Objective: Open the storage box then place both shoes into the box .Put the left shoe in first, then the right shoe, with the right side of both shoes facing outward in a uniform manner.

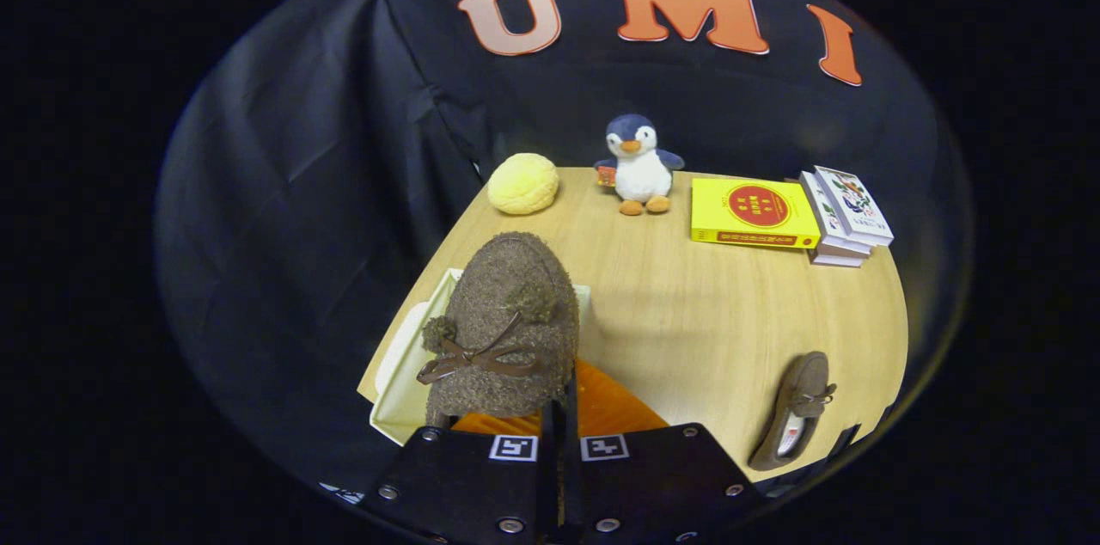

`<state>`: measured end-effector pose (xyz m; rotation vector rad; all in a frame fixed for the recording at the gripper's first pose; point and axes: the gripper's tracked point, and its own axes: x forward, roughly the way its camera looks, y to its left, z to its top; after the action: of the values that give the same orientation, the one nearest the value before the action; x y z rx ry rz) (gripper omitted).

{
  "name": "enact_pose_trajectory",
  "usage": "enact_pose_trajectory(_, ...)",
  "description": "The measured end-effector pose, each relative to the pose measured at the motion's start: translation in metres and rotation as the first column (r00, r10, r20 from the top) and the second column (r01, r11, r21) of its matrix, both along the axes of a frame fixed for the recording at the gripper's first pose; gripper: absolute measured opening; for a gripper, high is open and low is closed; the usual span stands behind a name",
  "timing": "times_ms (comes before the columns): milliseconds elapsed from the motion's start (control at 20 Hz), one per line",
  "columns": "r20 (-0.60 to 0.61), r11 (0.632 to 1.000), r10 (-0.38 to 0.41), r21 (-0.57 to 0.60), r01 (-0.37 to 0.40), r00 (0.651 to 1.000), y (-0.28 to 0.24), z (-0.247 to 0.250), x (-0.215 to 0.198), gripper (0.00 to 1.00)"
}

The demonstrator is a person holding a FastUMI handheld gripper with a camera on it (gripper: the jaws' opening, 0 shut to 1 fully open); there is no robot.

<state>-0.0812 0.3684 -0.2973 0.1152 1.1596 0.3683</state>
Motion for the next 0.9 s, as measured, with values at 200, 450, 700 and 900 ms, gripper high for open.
enact_pose_trajectory(200, -0.047, 1.000, 0.012, -0.021, -0.013, 0.999, 0.035, -0.019, -0.007, 0.04)
enact_pose_trajectory(450, -0.154, 0.997, -0.018, -0.080, 0.006, 0.988, 0.057, -0.062, -0.019, 0.04)
enact_pose_trajectory(700, -0.229, 0.991, -0.042, -0.133, 0.012, 0.972, 0.077, -0.099, -0.028, 0.04)
enact_pose_trajectory(900, -0.286, 0.987, -0.049, -0.158, 0.003, 0.957, 0.098, -0.132, -0.039, 0.04)
